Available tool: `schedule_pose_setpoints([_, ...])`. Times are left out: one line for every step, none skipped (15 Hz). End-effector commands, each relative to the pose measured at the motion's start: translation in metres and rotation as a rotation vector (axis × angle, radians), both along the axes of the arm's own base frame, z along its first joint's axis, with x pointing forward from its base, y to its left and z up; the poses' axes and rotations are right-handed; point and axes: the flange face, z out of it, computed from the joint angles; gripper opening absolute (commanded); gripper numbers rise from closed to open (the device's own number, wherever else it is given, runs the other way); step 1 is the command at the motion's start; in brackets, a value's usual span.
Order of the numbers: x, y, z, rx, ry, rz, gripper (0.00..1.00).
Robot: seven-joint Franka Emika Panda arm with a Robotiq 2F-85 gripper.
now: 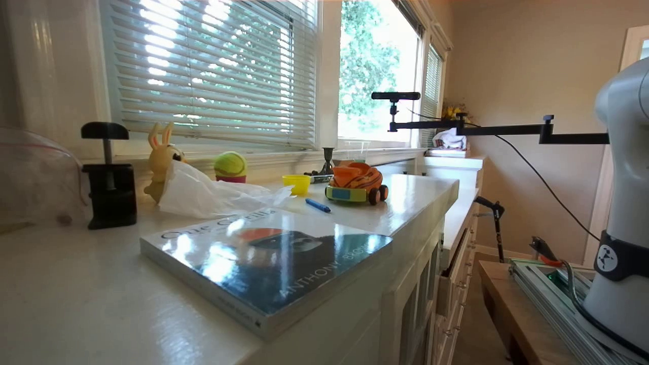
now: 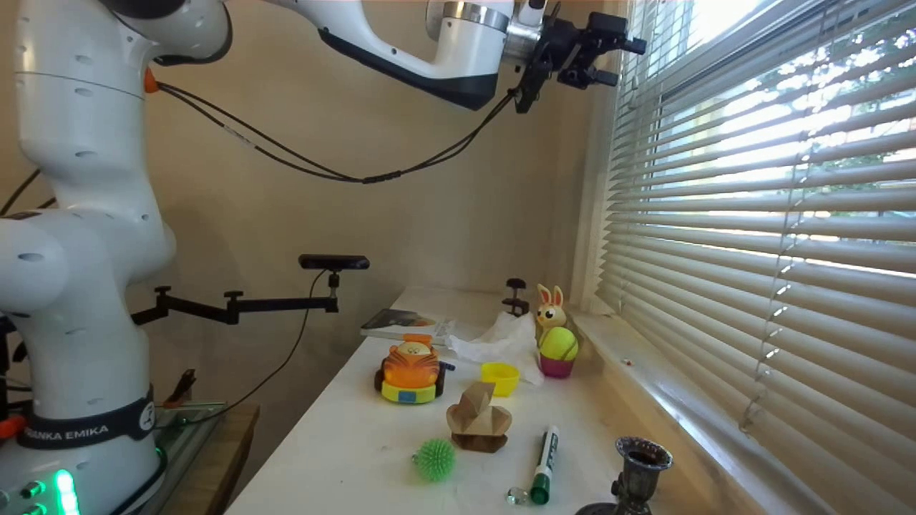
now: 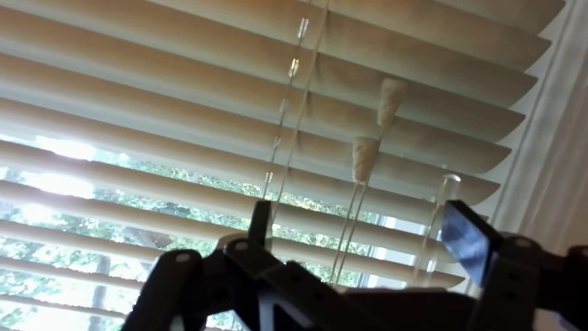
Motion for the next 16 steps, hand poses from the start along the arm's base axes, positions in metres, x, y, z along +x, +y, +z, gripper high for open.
schedule_pose_setpoints([0.002, -0.001, 0.009, -0.01, -0.024, 0.011, 0.98])
schedule_pose_setpoints([0.002, -0.001, 0.01, -0.011, -0.025, 0.01, 0.99])
schedule_pose_setpoints([0.002, -0.002, 0.01, -0.01, -0.026, 0.008, 1.0])
schedule_pose_setpoints([0.002, -0.003, 0.011, -0.01, -0.028, 0.005, 1.0])
schedule_pose_setpoints([0.002, -0.004, 0.012, -0.009, -0.029, 0.003, 1.0])
schedule_pose_setpoints([0.001, -0.005, 0.013, -0.01, -0.032, 0.001, 1.0])
schedule_pose_setpoints([0.001, -0.006, 0.013, -0.01, -0.033, -0.001, 1.0])
schedule_pose_setpoints([0.002, -0.008, 0.013, -0.008, -0.032, -0.004, 1.0])
schedule_pose_setpoints([0.002, -0.009, 0.013, -0.008, -0.033, -0.006, 1.0])
schedule_pose_setpoints([0.003, -0.01, 0.013, -0.006, -0.032, -0.008, 1.0])
schedule_pose_setpoints([0.003, -0.012, 0.013, -0.006, -0.032, -0.009, 1.0])
schedule_pose_setpoints([0.004, -0.013, 0.013, -0.005, -0.032, -0.011, 1.0])
schedule_pose_setpoints([0.004, -0.014, 0.012, -0.005, -0.031, -0.013, 1.0])
schedule_pose_setpoints([0.005, -0.015, 0.012, -0.004, -0.031, -0.013, 1.0])
schedule_pose_setpoints([0.005, -0.016, 0.011, -0.003, -0.029, -0.014, 0.99])
schedule_pose_setpoints([0.006, -0.017, 0.01, -0.003, -0.028, -0.015, 0.98])
